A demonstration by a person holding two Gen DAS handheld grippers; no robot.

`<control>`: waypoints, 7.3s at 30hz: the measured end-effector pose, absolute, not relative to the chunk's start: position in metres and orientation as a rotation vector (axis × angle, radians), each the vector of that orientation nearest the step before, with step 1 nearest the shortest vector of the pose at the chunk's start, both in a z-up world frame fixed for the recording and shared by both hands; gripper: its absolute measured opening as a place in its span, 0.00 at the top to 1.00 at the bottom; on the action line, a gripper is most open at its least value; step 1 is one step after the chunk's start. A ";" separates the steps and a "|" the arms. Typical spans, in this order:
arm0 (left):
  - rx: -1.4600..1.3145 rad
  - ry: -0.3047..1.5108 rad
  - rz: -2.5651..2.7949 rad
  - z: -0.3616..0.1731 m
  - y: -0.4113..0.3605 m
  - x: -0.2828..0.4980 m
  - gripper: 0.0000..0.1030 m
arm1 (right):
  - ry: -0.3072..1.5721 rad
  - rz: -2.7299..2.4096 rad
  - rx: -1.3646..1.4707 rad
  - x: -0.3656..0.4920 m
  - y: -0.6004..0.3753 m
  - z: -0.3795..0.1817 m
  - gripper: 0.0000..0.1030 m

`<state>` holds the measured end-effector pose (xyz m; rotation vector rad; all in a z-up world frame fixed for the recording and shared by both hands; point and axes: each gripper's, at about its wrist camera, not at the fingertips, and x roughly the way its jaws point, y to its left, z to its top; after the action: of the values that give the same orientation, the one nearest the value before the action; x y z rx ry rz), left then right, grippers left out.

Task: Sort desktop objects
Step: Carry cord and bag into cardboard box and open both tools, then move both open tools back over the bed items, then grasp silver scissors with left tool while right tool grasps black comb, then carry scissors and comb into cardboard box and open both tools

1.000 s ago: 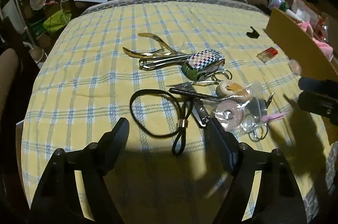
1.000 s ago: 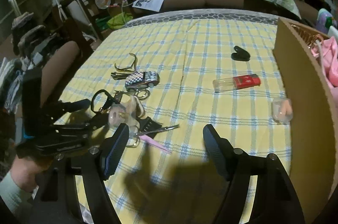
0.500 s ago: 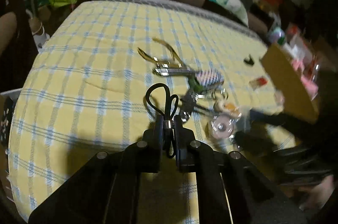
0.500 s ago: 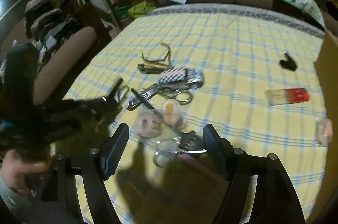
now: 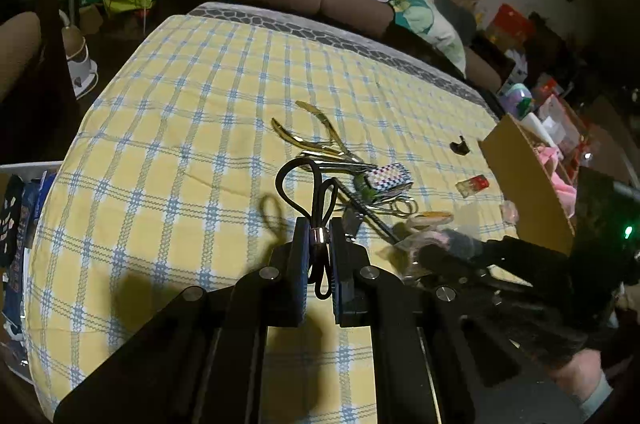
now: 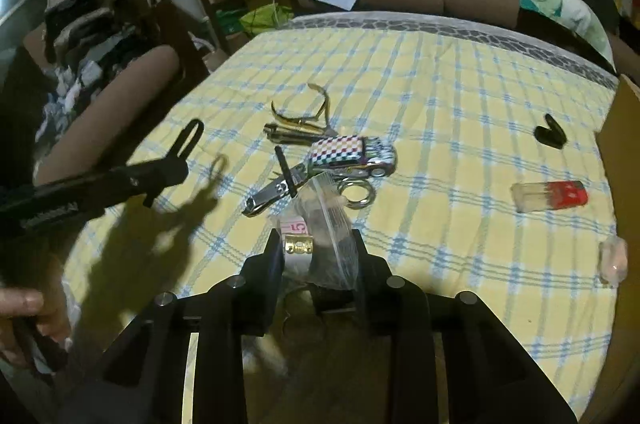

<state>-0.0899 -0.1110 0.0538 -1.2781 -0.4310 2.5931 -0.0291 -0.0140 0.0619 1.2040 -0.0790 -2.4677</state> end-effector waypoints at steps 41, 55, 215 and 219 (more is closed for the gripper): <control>-1.172 0.066 2.165 0.114 0.323 -0.049 0.91 | -0.468 -2.847 1.296 0.105 0.352 0.133 0.71; -1.156 0.030 2.225 0.130 0.306 -0.045 0.43 | -0.386 -2.917 1.266 0.110 0.357 0.154 0.58; -1.198 -0.209 2.318 0.134 0.249 -0.066 0.70 | -0.345 -2.931 1.216 0.102 0.302 0.171 0.77; -1.223 -0.134 2.345 0.119 0.278 -0.073 0.70 | -0.359 -2.946 1.264 0.092 0.331 0.156 0.77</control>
<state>-0.0733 0.2783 0.1187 -1.2225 -0.1336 2.3454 0.0923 0.3314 0.1559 1.2637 -0.3588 -2.9464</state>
